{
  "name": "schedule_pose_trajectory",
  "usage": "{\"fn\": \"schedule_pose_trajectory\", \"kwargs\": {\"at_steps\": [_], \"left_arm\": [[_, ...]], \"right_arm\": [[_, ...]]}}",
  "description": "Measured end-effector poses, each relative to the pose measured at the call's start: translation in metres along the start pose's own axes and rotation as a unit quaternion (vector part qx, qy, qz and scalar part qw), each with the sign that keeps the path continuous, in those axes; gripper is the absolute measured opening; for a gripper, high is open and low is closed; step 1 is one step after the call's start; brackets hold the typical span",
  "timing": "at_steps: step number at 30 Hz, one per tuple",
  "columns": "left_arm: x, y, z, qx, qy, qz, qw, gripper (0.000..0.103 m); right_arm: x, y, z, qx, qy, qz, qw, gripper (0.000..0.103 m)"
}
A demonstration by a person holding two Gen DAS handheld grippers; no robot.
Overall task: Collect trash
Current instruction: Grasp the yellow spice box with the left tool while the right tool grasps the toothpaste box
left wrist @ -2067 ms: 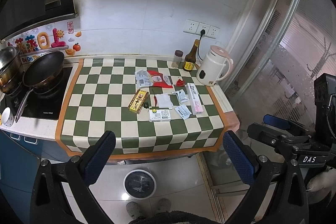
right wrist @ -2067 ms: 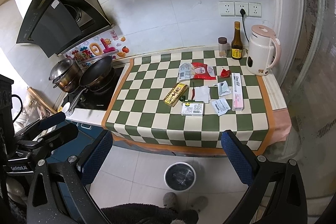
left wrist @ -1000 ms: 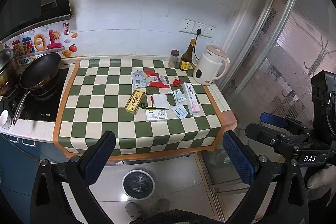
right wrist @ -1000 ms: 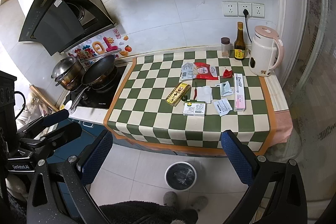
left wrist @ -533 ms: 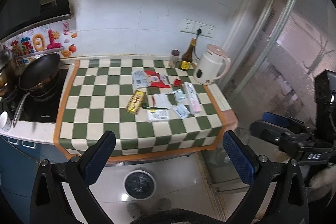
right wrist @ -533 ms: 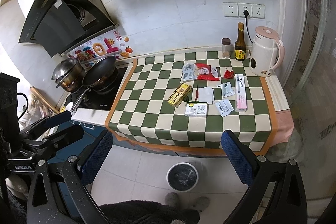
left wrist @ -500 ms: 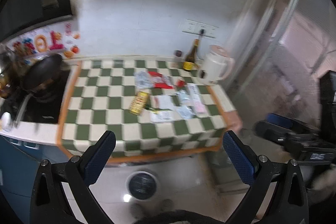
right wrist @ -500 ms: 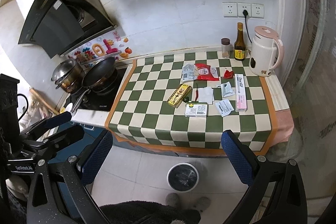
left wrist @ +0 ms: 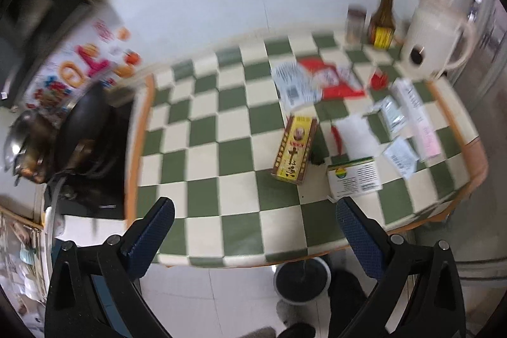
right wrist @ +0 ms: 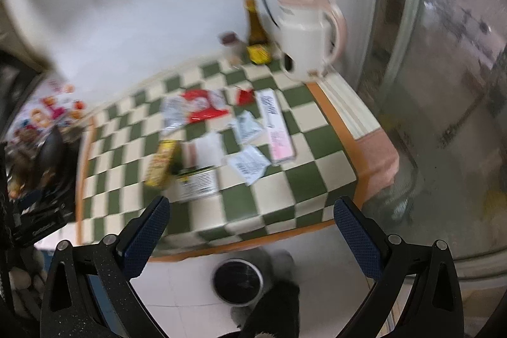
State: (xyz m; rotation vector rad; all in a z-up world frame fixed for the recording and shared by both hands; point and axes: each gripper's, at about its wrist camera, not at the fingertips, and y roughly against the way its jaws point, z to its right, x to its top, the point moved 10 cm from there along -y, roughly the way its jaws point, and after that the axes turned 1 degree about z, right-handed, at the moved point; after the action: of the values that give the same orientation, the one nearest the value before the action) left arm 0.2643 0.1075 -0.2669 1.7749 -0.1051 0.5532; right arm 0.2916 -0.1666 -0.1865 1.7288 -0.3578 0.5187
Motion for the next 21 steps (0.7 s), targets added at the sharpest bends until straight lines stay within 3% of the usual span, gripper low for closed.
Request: {"fn": "schedule_pose_trajectory", "kwargs": {"at_steps": [1, 3, 6, 11, 12, 13, 14, 18, 19, 21], "left_arm": [[0.003, -0.023, 0.007, -0.003, -0.004, -0.021, 0.9998, 0.103], [0.007, -0.067, 0.020, 0.002, -0.015, -0.066, 0.9977, 0.103], [0.013, -0.131, 0.044, -0.013, -0.024, -0.128, 0.9914, 0.102], [0.018, -0.204, 0.060, -0.024, -0.010, -0.202, 0.9790, 0.080], [0.022, -0.210, 0.062, -0.037, 0.003, -0.205, 0.9781, 0.082], [0.030, -0.209, 0.064, -0.065, 0.026, -0.195, 0.9783, 0.068], [0.036, -0.208, 0.059, -0.069, 0.049, -0.195, 0.9772, 0.061], [0.043, -0.200, 0.036, -0.056, 0.095, -0.190, 0.9755, 0.056], [0.041, -0.197, 0.032, -0.058, 0.105, -0.191, 0.9742, 0.056], [0.040, -0.194, 0.025, -0.058, 0.122, -0.191, 0.9722, 0.055]], "right_arm": [[0.009, -0.026, 0.010, -0.008, -0.002, -0.009, 1.000, 0.095], [0.023, -0.074, 0.025, -0.022, -0.006, -0.036, 0.999, 0.076], [0.041, -0.150, 0.044, -0.020, -0.019, -0.087, 0.996, 0.075], [0.059, -0.257, 0.054, -0.017, -0.018, -0.163, 0.986, 0.076], [0.062, -0.270, 0.054, -0.019, -0.014, -0.171, 0.985, 0.076], [0.065, -0.286, 0.054, -0.022, -0.010, -0.179, 0.984, 0.076], [0.066, -0.297, 0.052, -0.023, -0.007, -0.186, 0.982, 0.076], [0.068, -0.347, 0.041, -0.026, 0.025, -0.220, 0.975, 0.074], [0.068, -0.353, 0.040, -0.033, 0.033, -0.222, 0.974, 0.070], [0.072, -0.357, 0.046, -0.055, 0.042, -0.209, 0.975, 0.051]]}}
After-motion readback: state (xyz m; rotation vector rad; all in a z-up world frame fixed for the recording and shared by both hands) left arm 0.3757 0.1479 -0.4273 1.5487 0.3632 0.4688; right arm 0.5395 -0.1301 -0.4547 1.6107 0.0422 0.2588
